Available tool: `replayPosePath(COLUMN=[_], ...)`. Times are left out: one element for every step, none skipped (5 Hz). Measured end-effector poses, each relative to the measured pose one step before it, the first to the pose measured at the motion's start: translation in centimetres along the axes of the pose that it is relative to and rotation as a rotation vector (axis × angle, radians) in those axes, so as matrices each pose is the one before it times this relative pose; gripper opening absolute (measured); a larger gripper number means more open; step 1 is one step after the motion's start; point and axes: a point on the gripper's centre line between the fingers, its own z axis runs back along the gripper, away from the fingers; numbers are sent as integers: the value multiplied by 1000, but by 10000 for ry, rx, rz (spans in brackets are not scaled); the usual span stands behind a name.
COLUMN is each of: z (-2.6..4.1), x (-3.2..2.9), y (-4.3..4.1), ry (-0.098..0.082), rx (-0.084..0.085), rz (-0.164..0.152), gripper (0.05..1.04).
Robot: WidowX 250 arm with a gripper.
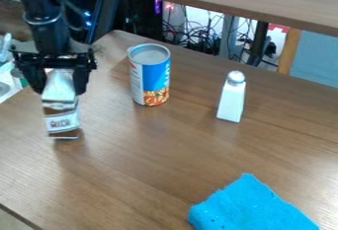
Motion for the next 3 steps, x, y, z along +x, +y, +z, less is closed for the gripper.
replayPosePath(z=[3985,5185,4608], x=[1075,581,232], y=[-1318,-1134,-2800], ry=[386,-407,-16], rx=[-779,-866,-1142], rz=[-229,1,-318], gripper=[1007,1004,1001])
